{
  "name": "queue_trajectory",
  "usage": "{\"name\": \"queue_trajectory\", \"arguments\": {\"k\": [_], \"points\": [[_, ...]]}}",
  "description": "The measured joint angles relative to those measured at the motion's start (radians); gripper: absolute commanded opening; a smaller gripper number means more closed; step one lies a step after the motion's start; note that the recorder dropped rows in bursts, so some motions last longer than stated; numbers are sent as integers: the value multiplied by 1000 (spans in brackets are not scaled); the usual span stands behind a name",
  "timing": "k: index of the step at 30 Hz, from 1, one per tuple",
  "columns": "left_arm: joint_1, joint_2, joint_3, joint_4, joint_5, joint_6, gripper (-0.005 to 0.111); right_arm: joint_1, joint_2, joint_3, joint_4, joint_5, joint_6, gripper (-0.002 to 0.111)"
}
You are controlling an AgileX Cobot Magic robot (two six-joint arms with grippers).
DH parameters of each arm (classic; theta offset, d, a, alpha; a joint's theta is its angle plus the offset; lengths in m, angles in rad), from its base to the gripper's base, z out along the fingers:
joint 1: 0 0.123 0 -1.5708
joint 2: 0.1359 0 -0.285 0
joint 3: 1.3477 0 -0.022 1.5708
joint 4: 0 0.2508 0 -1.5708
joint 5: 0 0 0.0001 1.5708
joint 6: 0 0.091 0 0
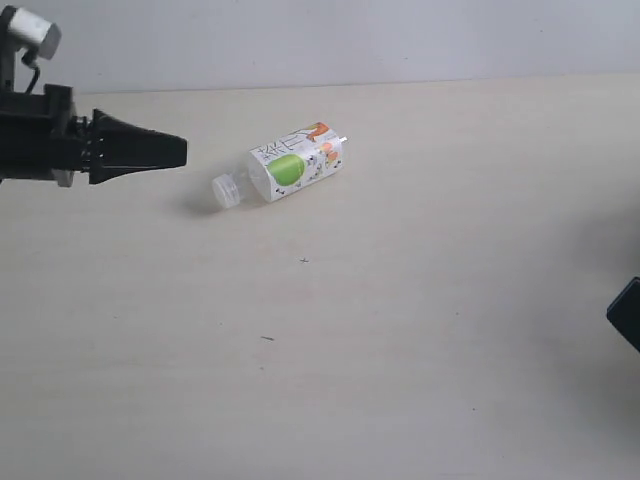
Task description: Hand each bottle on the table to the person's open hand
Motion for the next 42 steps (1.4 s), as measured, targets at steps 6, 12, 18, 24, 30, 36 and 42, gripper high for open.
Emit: {"name": "queue_trajectory", "arguments": {"k": [6, 12, 18, 24, 30, 36, 42], "points": [[160, -28, 124, -48, -2, 105, 3, 0, 0, 0, 0, 0, 0, 0], [256, -92, 328, -188, -2, 315, 3, 0, 0, 0, 0, 0, 0, 0], [261, -94, 342, -215, -2, 328, 3, 0, 0, 0, 0, 0, 0, 0], [204, -94, 339, -220, -2, 327, 3, 0, 0, 0, 0, 0, 0, 0], [173, -94, 175, -216, -6, 197, 2, 0, 0, 0, 0, 0, 0, 0], [173, -94, -55, -213, -259, 54, 0, 0, 0, 0, 0, 0, 0, 0], [151, -107, -214, 156, -868, -373, 0, 0, 0, 0, 0, 0, 0, 0]]}}
